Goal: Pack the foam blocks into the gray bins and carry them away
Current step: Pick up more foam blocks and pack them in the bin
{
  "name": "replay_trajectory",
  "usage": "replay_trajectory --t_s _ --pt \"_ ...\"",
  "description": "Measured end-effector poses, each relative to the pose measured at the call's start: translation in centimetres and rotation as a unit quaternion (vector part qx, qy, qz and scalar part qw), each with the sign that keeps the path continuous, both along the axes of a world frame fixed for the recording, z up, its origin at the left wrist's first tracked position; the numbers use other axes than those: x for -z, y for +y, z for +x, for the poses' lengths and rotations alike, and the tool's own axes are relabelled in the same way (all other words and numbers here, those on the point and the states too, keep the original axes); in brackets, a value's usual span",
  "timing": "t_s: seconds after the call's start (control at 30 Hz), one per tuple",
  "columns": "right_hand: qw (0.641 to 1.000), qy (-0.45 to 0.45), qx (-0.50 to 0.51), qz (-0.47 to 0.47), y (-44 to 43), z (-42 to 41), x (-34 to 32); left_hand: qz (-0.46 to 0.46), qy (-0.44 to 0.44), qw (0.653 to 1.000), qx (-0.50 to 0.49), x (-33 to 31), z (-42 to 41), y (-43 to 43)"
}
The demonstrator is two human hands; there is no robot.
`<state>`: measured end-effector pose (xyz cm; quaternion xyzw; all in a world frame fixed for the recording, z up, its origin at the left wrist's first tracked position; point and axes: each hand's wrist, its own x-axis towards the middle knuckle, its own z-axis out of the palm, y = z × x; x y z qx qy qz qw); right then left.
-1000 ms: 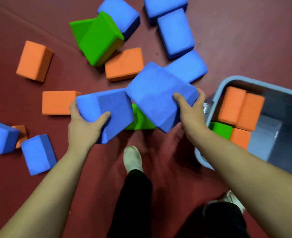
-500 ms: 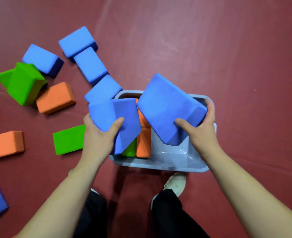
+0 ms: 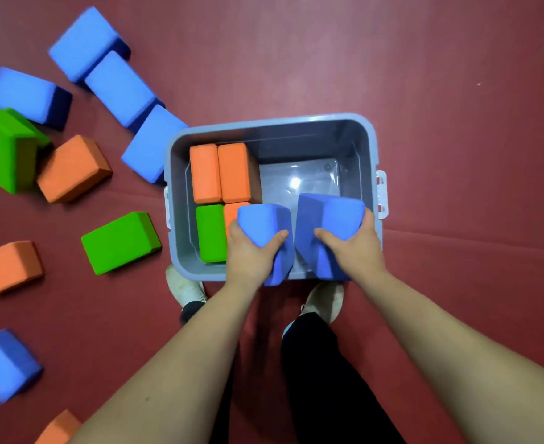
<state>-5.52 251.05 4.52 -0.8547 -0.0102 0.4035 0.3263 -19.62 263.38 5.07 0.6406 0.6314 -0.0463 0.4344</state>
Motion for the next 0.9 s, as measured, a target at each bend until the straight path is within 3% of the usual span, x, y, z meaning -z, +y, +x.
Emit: replay_trajectory --t_s 0.2,0.37,0.57,0.7,0.77,0.9 --pt "0.997 0.053 -0.046 -0.026 2.6 -1.9 4.8 -0.012 0.050 0.998 0.022 4.9 -0.1 0.6" --pt "0.995 0.073 -0.054 -0.039 3.8 -2.3 9.1 -0.009 0.132 0.983 0.127 8.3 1.3 2.5" --pt "0.990 0.095 -0.081 -0.067 4.2 -2.1 12.2 -0.030 0.272 0.928 0.255 9.7 2.3 4.5" --pt "0.986 0.116 -0.098 -0.074 4.6 -1.9 13.1 -0.163 0.335 0.858 0.353 9.8 3.0 6.7" --pt "0.982 0.132 -0.108 -0.079 4.7 -1.7 13.4 -0.215 0.331 0.840 0.372 10.2 3.0 7.1" --pt "0.973 0.154 -0.148 -0.090 5.1 -1.6 13.9 -0.140 0.318 0.838 0.421 11.4 2.0 5.6"
